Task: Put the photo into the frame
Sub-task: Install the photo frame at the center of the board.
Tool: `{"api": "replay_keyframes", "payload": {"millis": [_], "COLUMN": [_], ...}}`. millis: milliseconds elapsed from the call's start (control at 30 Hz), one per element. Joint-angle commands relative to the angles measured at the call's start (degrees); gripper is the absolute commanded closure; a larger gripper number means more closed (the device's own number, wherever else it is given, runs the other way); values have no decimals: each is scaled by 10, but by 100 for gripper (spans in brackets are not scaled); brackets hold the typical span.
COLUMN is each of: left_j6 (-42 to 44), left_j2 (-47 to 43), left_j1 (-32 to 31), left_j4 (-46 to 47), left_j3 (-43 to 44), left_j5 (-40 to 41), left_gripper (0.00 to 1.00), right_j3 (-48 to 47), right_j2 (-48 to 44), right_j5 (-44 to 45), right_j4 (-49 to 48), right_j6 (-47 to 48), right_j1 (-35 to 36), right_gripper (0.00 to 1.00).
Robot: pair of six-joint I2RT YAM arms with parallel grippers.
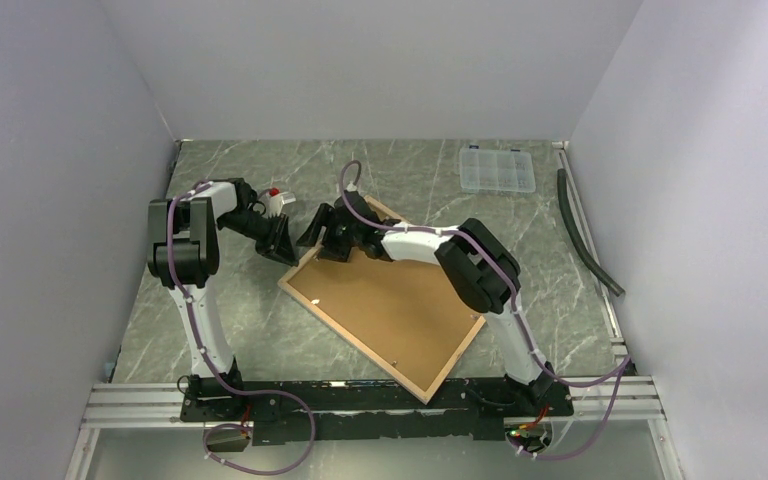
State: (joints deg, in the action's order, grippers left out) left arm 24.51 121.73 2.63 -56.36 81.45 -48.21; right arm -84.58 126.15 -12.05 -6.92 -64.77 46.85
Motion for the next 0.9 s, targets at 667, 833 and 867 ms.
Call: {"api": "replay_keyframes", "payload": {"millis": [667,833,867], "left_j6": [17,14,15], "left_j2": [-48,-78,-87], "left_j1": [15,25,27], "left_j4": [-25,-47,-54], "left_j3": [45,62,64], "left_j5": [25,22,23], "left_gripper": [68,63,62], "right_j3": [82,203,221], "right_j2": [-210,-323,-340], "right_j5": [52,126,141], "right_j4": [120,201,213], "right_j6": [288,362,366], "right_j1": [16,98,118], "right_gripper": [23,24,24]}}
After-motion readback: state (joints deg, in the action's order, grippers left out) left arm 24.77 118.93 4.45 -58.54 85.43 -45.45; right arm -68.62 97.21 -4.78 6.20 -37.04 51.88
